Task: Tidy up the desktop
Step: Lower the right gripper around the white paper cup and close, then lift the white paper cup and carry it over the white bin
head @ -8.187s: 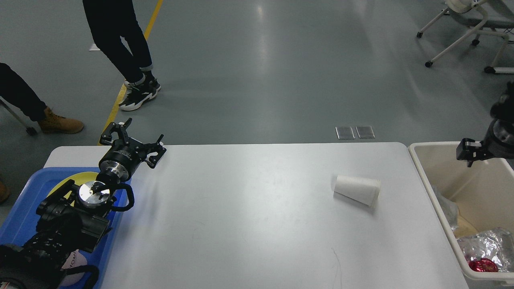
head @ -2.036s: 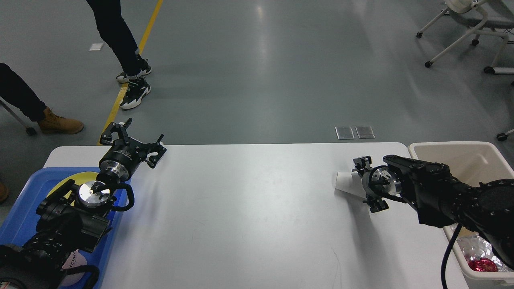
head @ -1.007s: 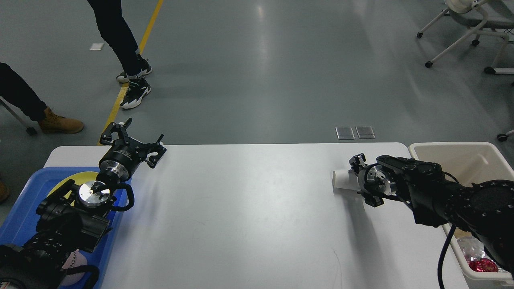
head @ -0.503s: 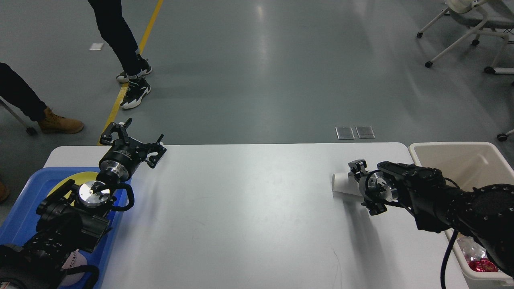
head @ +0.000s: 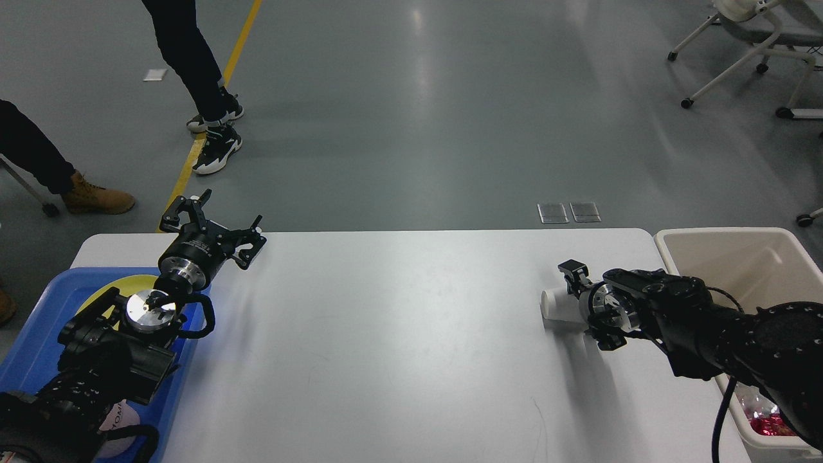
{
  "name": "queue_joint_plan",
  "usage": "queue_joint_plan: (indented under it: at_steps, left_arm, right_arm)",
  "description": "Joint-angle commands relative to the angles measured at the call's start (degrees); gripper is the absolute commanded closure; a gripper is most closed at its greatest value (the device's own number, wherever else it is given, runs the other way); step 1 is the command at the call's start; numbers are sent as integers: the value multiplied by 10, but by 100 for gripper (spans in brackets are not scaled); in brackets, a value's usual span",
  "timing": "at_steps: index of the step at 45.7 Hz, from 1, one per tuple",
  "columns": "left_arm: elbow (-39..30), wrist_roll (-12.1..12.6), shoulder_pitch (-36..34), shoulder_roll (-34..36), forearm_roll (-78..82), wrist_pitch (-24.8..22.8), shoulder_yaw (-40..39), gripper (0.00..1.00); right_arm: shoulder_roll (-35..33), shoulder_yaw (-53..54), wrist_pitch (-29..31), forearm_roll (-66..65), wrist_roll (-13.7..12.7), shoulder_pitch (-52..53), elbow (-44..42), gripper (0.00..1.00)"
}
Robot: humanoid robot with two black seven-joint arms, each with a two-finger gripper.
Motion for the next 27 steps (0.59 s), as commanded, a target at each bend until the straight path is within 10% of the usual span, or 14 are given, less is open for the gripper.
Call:
queue_joint_plan:
  at_steps: [1, 27]
  left_arm:
    - [0, 0, 0, 0, 0, 0, 0, 4]
    - [0, 0, 0, 0, 0, 0, 0, 4]
  right_arm:
    - [0, 0, 3, -1, 0, -5, 2, 7]
    - [-48, 0, 9, 0, -1, 18, 58, 0]
